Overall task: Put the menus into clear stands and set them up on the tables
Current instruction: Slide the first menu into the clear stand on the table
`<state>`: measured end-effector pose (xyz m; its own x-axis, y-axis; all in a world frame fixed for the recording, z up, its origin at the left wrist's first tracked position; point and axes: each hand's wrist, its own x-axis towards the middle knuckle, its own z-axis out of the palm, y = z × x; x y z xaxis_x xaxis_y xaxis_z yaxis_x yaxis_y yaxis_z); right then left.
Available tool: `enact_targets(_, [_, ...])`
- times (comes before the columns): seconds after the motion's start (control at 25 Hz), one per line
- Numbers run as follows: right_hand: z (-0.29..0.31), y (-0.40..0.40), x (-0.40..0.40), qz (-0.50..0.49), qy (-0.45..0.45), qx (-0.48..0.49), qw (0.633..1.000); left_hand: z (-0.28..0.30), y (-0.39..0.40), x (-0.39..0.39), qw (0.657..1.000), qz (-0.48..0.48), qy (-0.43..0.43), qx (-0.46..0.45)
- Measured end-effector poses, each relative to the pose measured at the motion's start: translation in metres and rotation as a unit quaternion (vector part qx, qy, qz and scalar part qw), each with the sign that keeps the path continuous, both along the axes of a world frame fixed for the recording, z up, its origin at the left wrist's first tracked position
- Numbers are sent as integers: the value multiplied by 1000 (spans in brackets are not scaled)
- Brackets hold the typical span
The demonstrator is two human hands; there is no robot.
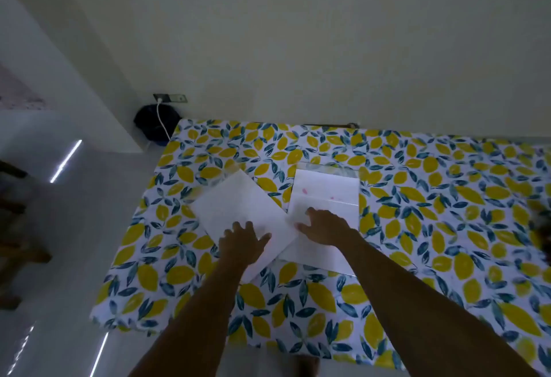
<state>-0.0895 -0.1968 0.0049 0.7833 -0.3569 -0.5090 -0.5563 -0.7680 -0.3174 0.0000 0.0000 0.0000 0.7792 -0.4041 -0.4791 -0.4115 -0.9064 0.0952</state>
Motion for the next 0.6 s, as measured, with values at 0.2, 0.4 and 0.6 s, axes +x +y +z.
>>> enact_targets(0.2, [-36, 11, 40, 9, -15, 29, 999, -48, 10, 7, 987, 159, 7, -4])
enact_targets(0.4, [-46, 15, 72, 0, 8, 55, 998, -54, -1, 16, 964, 263, 11, -48])
enact_targets(0.6, [-45, -11, 72, -5, -21, 184, 983, -46, 50, 33, 952, 270, 26, -139])
